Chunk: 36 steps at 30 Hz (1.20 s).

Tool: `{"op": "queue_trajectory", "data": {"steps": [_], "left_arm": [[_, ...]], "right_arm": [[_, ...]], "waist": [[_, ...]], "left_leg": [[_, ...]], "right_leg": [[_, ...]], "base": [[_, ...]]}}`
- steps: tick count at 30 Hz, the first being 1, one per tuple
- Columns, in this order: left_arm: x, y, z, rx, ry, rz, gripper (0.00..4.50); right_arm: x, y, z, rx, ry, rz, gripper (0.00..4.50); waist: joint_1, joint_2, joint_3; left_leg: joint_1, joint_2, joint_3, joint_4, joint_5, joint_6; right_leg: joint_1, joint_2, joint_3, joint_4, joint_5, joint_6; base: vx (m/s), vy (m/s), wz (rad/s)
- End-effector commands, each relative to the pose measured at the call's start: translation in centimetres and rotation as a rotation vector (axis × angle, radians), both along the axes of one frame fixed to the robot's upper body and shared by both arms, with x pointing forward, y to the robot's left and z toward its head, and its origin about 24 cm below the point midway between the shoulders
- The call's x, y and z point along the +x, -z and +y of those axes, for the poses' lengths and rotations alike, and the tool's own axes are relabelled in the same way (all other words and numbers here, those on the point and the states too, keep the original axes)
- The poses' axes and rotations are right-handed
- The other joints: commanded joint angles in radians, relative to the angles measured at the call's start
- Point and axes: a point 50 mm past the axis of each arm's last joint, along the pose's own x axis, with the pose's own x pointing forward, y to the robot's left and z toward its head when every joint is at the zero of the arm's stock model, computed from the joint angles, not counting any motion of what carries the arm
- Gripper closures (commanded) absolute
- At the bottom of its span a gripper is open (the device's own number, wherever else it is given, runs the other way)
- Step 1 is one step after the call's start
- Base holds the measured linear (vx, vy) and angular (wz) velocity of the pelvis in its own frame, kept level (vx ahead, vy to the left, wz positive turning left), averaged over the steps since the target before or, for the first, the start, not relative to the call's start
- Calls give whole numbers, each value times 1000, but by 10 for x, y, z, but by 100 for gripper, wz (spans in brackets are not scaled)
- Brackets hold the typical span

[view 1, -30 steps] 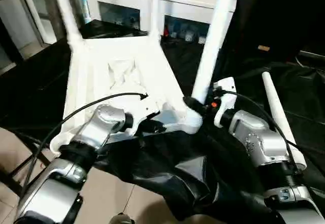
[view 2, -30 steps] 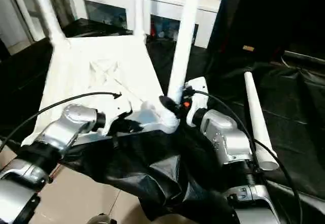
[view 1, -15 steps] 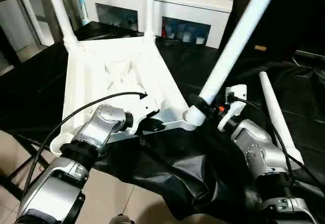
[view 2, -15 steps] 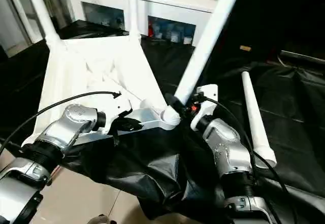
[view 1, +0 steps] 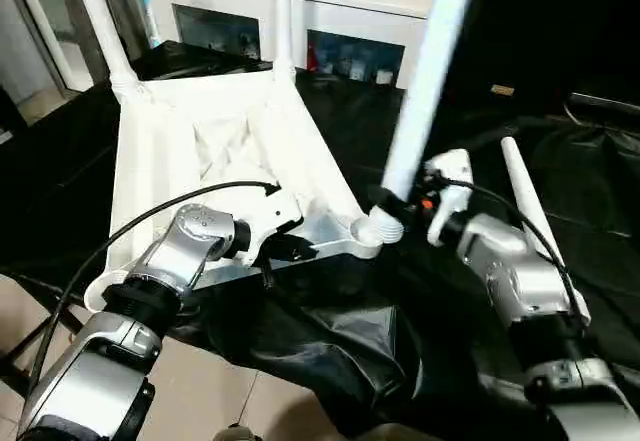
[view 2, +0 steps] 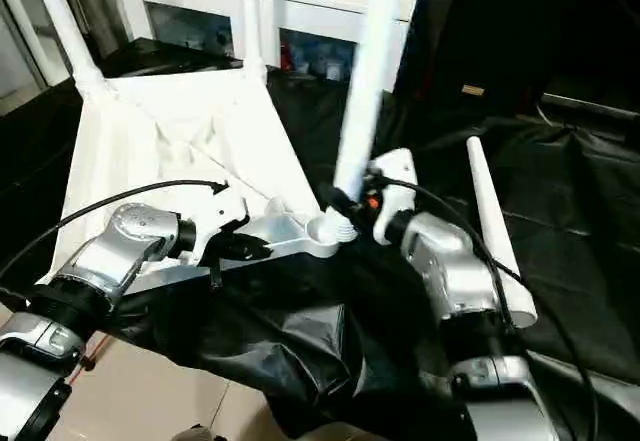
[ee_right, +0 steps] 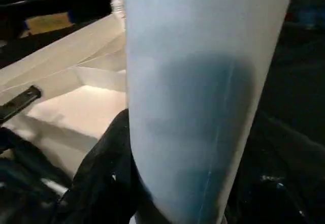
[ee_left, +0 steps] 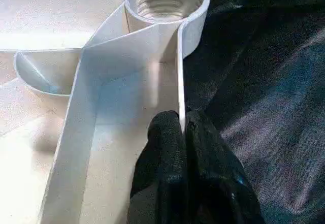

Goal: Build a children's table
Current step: Insert table leg to table base

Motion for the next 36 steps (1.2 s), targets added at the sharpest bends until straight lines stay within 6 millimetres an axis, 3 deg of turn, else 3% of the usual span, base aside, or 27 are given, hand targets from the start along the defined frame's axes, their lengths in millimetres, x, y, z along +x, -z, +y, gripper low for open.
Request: {"op": "queue_trajectory", "data": {"steps": [1, 2, 3, 5, 7, 11, 23, 31, 33, 34, 36], "left_arm": [[0, -5, -2, -13, 24, -28, 450], [0, -5, -2, -12, 24, -28, 450], [0, -5, -1, -12, 23, -27, 450], [0, -5, -1, -12, 23, -27, 450], [-1, -6, 0, -14, 24, -26, 450], [-2, -6, 0, -16, 27, -24, 450], [0, -8, 3, -11, 13, -29, 450], [2, -8, 2, -12, -6, -36, 450], [2, -8, 2, -11, -9, -36, 450], [3, -9, 2, -11, -10, -37, 450], [4, -9, 1, -10, -13, -40, 450]], "right_arm": [[-8, 24, 1, -64, -37, 124, 264], [-8, 24, 2, -68, -44, 123, 264], [-8, 23, 3, -72, -56, 124, 264], [-8, 23, 4, -74, -64, 125, 264], [-6, 23, 5, -88, -67, 119, 264], [-3, 24, 6, -95, -55, 117, 264], [4, 25, 11, -30, -26, 131, 264], [-6, 46, 0, 81, 66, 185, 264], [-9, 52, -2, 95, 85, 199, 264], [-12, 56, -4, 99, 101, 208, 264], [-16, 66, -6, 105, 142, 227, 264]], "waist": [[0, 1, -63], [0, 1, -63], [-1, -13, -63], [2, -4, -63], [1, -9, -64], [0, -10, -64], [0, -6, -65], [1, 4, -65], [1, 3, -66], [2, 10, -66], [1, 11, -65]], "left_leg": [[6, 21, -5, -71, -262, -9], [6, 21, -5, -71, -262, -9], [6, 22, -4, -72, -267, -10], [8, 23, -5, -73, -260, -12], [8, 24, -5, -74, -260, -14], [8, 23, -5, -73, -270, -19], [7, 23, -4, -74, -255, -18], [9, 24, -6, -77, -282, -23], [9, 24, -5, -77, -280, -20], [10, 24, -6, -77, -285, -22], [10, 25, -6, -78, -294, -24]], "right_leg": [[44, -81, 48, -94, -332, -146], [44, -81, 48, -94, -332, -146], [44, -81, 48, -95, -337, -143], [41, -84, 50, -93, -337, -143], [41, -83, 50, -92, -318, -147], [41, -85, 50, -92, -326, -150], [43, -84, 51, -89, -282, -163], [42, -83, 51, -91, -291, -168], [43, -84, 51, -92, -282, -172], [42, -84, 50, -92, -288, -174], [41, -84, 50, -94, -291, -173]], "base": [[0, 0, 0], [0, 0, 0], [0, 0, 0], [0, 0, 0], [0, 0, 0], [0, 0, 0], [0, 0, 0], [0, 0, 0], [0, 0, 0], [0, 0, 0], [0, 0, 0]]}}
